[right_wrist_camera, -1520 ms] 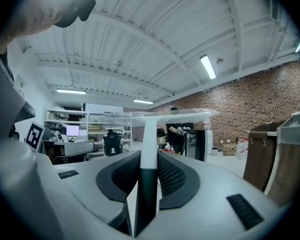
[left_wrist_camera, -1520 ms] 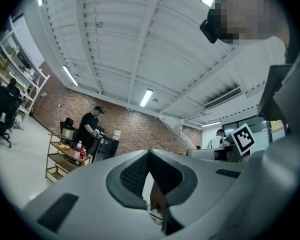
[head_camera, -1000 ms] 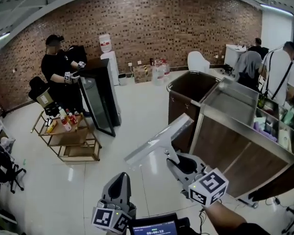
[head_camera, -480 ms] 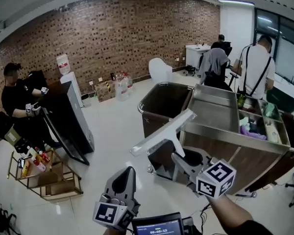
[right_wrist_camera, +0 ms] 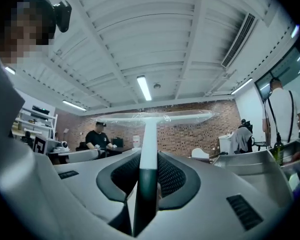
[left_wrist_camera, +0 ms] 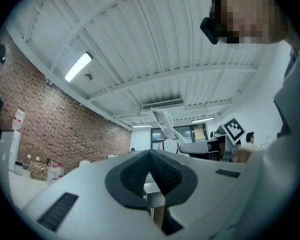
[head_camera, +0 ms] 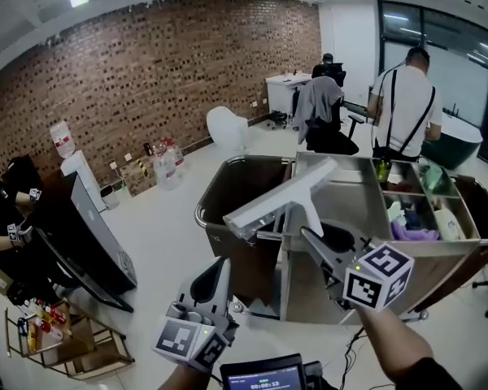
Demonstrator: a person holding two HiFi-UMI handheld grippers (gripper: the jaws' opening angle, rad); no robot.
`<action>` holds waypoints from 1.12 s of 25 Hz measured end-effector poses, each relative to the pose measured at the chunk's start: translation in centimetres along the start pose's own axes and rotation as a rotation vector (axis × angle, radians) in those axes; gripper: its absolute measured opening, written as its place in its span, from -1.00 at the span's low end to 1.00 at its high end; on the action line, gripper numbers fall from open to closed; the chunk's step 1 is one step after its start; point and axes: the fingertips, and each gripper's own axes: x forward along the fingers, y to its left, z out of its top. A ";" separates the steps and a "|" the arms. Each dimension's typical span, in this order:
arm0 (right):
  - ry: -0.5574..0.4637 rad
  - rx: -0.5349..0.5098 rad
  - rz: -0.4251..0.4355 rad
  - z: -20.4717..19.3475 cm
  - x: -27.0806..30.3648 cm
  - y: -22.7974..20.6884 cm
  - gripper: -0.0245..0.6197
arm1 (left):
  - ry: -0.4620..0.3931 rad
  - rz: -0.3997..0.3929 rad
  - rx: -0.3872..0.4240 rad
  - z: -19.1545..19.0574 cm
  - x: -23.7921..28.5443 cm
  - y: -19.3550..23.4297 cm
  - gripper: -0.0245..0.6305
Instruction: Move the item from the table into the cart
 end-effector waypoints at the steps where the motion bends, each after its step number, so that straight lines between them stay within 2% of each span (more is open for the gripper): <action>1: -0.004 -0.011 -0.016 0.2 0.9 -2.0 -0.72 | -0.002 -0.010 -0.017 -0.7 2.4 0.6 -0.93; 3: -0.005 -0.048 -0.053 -0.2 3.0 -7.4 -0.72 | -0.006 -0.037 -0.039 -2.0 7.6 2.0 -0.93; 5: -0.002 -0.078 -0.096 -0.4 6.6 -12.9 -0.72 | -0.007 -0.079 -0.022 -2.4 13.0 4.3 -0.93; 7: 0.006 -0.093 -0.147 0.7 12.4 -16.4 -0.72 | -0.009 -0.144 0.005 -1.6 18.4 8.5 -0.93; 10: 0.025 -0.117 -0.230 2.6 20.7 -20.4 -0.72 | -0.017 -0.227 -0.024 -0.6 25.1 15.7 -0.93; 14: 0.008 -0.060 -0.346 3.0 26.7 -25.1 -0.72 | 0.006 -0.308 0.006 -1.2 31.2 22.4 -0.93; 17: -0.009 0.031 -0.426 3.1 31.1 -29.7 -0.72 | 0.025 -0.363 0.018 -2.1 37.2 27.6 -0.93; 20: 0.014 0.060 -0.495 3.1 32.3 -34.5 -0.72 | 0.048 -0.395 -0.004 -3.4 42.4 28.8 -0.93; 25: 0.072 0.049 -0.581 4.2 34.4 -43.6 -0.72 | 0.078 -0.435 -0.020 -4.1 51.3 28.2 -0.93; 28: 0.140 0.076 -0.611 3.2 34.6 -50.3 -0.72 | 0.106 -0.434 -0.053 -5.5 56.7 26.3 -0.93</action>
